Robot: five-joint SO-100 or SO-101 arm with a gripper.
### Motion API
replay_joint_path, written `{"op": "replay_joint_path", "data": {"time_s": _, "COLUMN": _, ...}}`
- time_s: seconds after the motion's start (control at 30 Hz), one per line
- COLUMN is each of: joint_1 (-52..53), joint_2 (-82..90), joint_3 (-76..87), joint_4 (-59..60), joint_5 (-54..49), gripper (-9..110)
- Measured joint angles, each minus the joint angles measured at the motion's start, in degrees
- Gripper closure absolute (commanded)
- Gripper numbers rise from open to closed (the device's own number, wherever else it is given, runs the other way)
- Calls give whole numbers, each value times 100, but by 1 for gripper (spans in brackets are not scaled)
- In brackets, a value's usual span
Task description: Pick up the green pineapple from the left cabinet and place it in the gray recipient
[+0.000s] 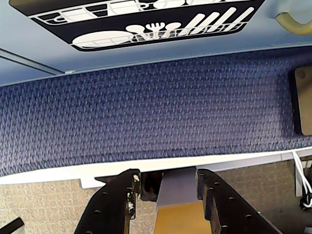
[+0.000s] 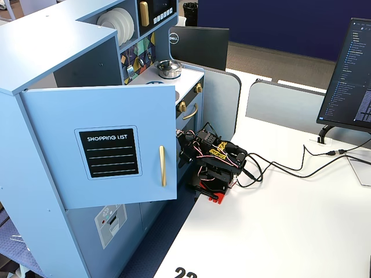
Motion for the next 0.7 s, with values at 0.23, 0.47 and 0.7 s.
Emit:
{"op": "replay_joint_path", "data": {"time_s": 0.23, "joint_1": -18, "joint_2": 0, "joint_3": 0, "joint_4": 0, "joint_5": 0, "gripper": 101}}
{"op": "replay_joint_path", "data": {"time_s": 0.47, "joint_1": -316, "joint_2": 0, "joint_3": 0, "joint_4": 9, "joint_5": -220, "gripper": 101}}
{"op": "replay_joint_path", "data": {"time_s": 0.7, "joint_1": -3375, "joint_2": -290, "joint_3": 88, "joint_4": -2452, "joint_5": -114, "gripper": 101}}
